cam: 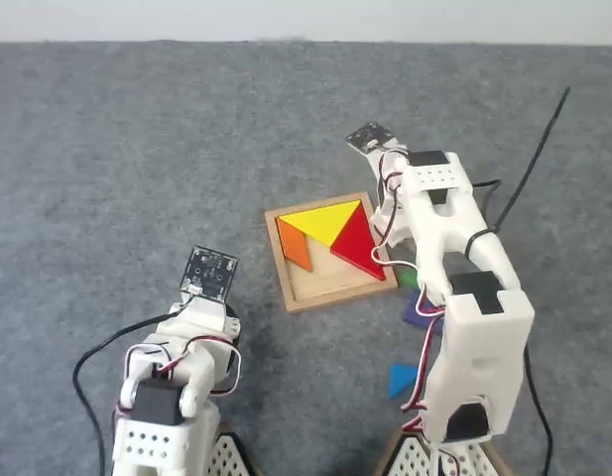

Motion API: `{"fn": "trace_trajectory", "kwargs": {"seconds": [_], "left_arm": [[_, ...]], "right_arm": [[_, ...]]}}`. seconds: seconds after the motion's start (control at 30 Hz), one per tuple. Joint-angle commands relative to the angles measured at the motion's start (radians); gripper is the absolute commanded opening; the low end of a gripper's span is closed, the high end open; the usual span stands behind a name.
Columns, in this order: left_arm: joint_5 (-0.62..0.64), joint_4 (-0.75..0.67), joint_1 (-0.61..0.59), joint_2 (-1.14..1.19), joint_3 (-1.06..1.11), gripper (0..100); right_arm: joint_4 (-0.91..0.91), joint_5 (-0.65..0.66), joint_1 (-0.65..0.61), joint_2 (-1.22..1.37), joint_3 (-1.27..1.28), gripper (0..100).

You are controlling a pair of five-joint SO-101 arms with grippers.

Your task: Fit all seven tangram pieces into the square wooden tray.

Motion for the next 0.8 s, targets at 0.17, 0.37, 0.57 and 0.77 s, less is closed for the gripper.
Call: {"fn": "trace_trajectory", "kwargs": {"seconds": [0.17,0.37,0.57,0.77], "left_arm": [[-0.003,0.003,-0.006,-0.018,-0.010,2],[-0.003,0.003,-0.006,-0.018,-0.010,2],[-0.003,0.003,-0.006,-0.018,-0.010,2],[-0.003,0.003,-0.006,-0.018,-0.010,2]], "right_arm": [[0.025,-0.101,0.021,-0.068,-0.015,11.3],[0.054,-0.107,0.019,-0.084,-0.021,10.7],[0.101,-0.192,-0.022,-0.194,-0.017,10.7],[0.186,-0.270,-0.142,-0.341,-0.017,11.1]]}}
